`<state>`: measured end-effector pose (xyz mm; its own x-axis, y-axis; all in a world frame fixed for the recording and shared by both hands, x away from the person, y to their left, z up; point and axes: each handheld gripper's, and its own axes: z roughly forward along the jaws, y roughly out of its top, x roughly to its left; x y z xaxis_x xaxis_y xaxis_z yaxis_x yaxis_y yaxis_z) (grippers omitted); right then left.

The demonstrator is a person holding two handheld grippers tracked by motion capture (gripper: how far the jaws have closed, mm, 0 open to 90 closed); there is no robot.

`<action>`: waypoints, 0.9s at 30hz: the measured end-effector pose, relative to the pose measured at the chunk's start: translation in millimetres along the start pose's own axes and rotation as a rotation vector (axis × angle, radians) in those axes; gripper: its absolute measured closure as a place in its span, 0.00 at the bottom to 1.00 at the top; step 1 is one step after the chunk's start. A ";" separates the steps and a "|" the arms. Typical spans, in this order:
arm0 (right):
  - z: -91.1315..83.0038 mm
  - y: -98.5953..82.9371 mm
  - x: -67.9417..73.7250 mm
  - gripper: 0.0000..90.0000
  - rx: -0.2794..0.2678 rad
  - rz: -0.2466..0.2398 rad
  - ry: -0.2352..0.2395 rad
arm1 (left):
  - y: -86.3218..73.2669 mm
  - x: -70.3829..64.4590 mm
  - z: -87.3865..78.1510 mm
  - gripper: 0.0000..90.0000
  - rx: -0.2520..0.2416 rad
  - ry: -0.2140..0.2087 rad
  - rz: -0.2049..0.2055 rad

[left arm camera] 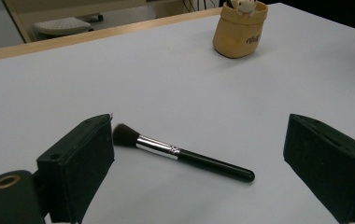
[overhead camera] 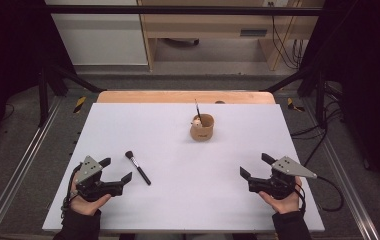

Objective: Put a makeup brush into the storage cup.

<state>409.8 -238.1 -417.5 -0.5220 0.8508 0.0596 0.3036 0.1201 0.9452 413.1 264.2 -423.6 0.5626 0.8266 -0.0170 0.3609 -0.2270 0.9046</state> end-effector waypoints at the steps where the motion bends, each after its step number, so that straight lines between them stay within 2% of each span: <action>1: 0.0 0.4 0.5 0.11 -0.002 -0.002 0.003 | 0.1 0.1 -0.1 0.09 0.002 0.001 -0.001; 12: -0.5 2.2 3.9 0.11 -0.006 -0.003 0.002 | 4.2 -3.4 1.3 0.09 0.002 0.008 -0.005; 19: 4.2 2.6 8.1 0.11 0.003 -0.014 0.011 | 8.5 -7.5 6.1 0.09 0.026 0.014 -0.002; 27: 4.4 3.7 10.1 0.11 0.001 -0.017 0.013 | 10.2 -9.7 15.3 0.09 0.046 0.039 -0.028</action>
<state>409.2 -226.7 -414.8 -0.5374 0.8420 0.0475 0.2957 0.1353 0.9457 422.7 246.0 -420.7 0.5227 0.8521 -0.0244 0.4100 -0.2263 0.8836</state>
